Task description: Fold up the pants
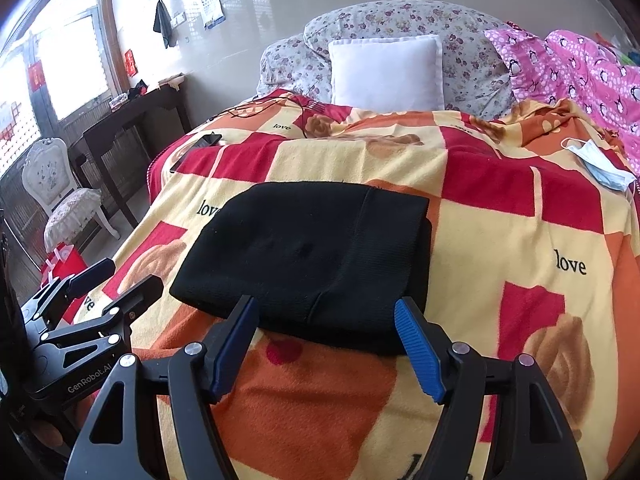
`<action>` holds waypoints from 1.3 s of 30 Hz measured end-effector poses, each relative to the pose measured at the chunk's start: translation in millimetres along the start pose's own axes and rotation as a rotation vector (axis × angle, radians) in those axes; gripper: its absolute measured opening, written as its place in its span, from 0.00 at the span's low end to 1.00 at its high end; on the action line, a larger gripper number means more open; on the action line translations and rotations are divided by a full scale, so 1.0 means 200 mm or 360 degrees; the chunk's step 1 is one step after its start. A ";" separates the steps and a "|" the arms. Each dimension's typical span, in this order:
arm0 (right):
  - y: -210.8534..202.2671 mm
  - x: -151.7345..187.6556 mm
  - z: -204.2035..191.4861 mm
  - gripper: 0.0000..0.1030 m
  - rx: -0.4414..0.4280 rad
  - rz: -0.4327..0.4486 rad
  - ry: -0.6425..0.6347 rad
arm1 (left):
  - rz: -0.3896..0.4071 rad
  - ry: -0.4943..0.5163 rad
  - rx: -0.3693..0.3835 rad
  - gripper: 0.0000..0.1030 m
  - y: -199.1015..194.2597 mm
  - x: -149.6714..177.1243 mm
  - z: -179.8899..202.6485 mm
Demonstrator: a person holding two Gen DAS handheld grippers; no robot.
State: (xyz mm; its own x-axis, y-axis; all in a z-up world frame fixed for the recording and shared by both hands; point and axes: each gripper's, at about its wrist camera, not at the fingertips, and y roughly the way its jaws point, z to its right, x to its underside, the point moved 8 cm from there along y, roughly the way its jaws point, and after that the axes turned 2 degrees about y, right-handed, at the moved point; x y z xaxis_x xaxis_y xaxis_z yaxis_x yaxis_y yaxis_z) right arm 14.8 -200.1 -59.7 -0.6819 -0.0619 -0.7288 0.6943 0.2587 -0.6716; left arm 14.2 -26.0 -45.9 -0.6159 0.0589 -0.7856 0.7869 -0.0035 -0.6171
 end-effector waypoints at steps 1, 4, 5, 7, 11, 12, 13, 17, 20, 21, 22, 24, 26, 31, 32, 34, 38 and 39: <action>0.00 0.00 0.00 0.70 0.0000 -0.0002 -0.0001 | -0.0001 -0.0003 -0.0001 0.77 0.00 0.00 0.00; 0.01 0.00 0.00 0.70 -0.0002 -0.0005 -0.0003 | -0.0004 -0.0007 0.0001 0.77 0.00 0.01 0.00; 0.01 0.00 0.00 0.70 -0.0002 -0.0007 -0.0005 | -0.0004 -0.0006 0.0001 0.77 0.00 0.00 0.00; 0.01 0.01 0.00 0.70 -0.0002 -0.0013 -0.0007 | -0.0005 -0.0006 0.0003 0.77 0.00 0.01 0.00; 0.03 0.01 0.00 0.70 -0.0004 -0.0024 -0.0006 | -0.0007 -0.0003 0.0004 0.77 0.00 0.01 0.00; 0.03 0.01 0.00 0.70 -0.0004 -0.0026 -0.0005 | -0.0007 -0.0003 0.0005 0.77 0.00 0.01 0.00; 0.03 0.01 0.01 0.70 -0.0004 -0.0027 -0.0005 | -0.0009 -0.0003 0.0006 0.77 0.00 0.01 0.00; 0.03 0.01 0.01 0.71 -0.0004 -0.0028 -0.0005 | -0.0010 -0.0006 0.0007 0.77 0.00 0.01 0.00; 0.04 0.02 0.01 0.71 -0.0008 -0.0038 -0.0005 | -0.0010 -0.0003 0.0008 0.77 0.00 0.01 0.01; 0.04 0.02 0.01 0.71 -0.0008 -0.0042 -0.0007 | -0.0009 -0.0003 0.0007 0.77 0.00 0.01 0.01; 0.05 0.02 0.01 0.71 -0.0005 -0.0048 -0.0012 | -0.0010 -0.0003 0.0007 0.77 0.00 0.01 0.01; 0.05 0.03 0.00 0.71 -0.0003 -0.0052 -0.0016 | -0.0011 -0.0005 0.0009 0.77 0.00 0.01 0.01; 0.05 0.03 0.00 0.71 -0.0005 -0.0053 -0.0016 | -0.0014 -0.0008 0.0010 0.77 0.00 0.02 0.01; 0.06 0.03 0.00 0.71 -0.0004 -0.0052 -0.0010 | -0.0009 -0.0004 0.0009 0.77 0.00 0.01 0.01; 0.06 0.03 0.01 0.71 -0.0003 -0.0052 -0.0010 | -0.0010 -0.0005 0.0007 0.77 0.00 0.01 0.00; 0.06 0.03 0.01 0.71 -0.0003 -0.0055 -0.0010 | -0.0010 -0.0008 0.0009 0.77 0.00 0.02 0.01; 0.06 0.03 0.01 0.71 -0.0004 -0.0053 -0.0008 | -0.0010 -0.0009 0.0010 0.77 0.00 0.02 0.02; 0.06 0.03 0.01 0.71 -0.0003 -0.0054 -0.0009 | -0.0010 -0.0008 0.0010 0.77 0.00 0.01 0.01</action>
State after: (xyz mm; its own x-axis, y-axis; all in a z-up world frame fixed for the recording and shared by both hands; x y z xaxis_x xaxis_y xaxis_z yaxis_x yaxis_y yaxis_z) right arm 19.8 -198.5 -71.7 -0.7036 -0.0759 -0.7065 0.6705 0.2582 -0.6955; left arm 12.7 -28.0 -48.6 -0.6210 0.0542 -0.7819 0.7827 -0.0094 -0.6223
